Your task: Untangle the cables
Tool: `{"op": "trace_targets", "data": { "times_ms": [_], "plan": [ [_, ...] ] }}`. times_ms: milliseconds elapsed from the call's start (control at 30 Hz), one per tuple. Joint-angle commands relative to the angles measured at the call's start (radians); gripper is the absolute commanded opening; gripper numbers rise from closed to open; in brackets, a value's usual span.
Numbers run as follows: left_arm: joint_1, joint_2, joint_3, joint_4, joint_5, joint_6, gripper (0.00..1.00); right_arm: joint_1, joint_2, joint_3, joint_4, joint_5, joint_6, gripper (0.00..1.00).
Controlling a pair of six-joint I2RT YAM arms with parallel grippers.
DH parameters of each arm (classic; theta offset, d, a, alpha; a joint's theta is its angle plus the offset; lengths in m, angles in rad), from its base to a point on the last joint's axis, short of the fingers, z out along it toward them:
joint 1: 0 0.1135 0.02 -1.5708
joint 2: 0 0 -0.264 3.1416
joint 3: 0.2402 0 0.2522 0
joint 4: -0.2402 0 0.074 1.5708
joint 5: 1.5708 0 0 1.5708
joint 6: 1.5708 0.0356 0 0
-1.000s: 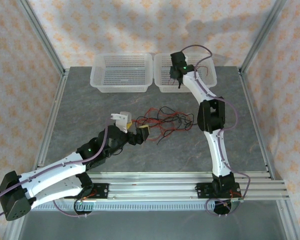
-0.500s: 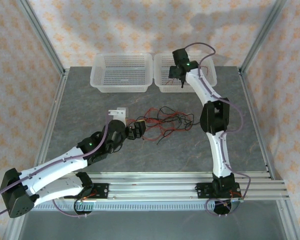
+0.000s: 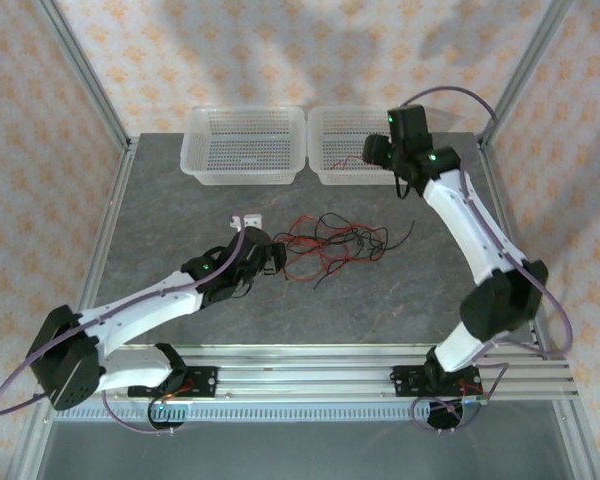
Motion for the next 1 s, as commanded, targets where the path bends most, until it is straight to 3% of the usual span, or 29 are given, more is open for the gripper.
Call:
{"op": "trace_targets", "data": {
  "times_ms": [0, 200, 400, 667, 967],
  "plan": [
    [0.047, 0.093, 0.063, 0.031, 0.083, 0.067, 0.56, 0.012, -0.101, -0.148, 0.075, -0.064, 0.044, 0.61],
    [0.125, 0.348, 0.247, -0.049, 0.109, 0.194, 0.48, 0.026, -0.28, -0.406, 0.154, -0.14, 0.128, 0.58],
    [0.16, 0.467, 0.33, -0.073, 0.121, 0.268, 0.47, 0.028, -0.377, -0.543, 0.171, -0.133, 0.172, 0.58],
    [0.179, 0.603, 0.417, -0.107, 0.096, 0.329, 0.48, 0.028, -0.413, -0.577, 0.173, -0.148, 0.191, 0.58],
    [0.183, 0.655, 0.437, -0.102, 0.032, 0.356, 0.47, 0.028, -0.423, -0.592, 0.175, -0.14, 0.197, 0.58]
  ]
}}
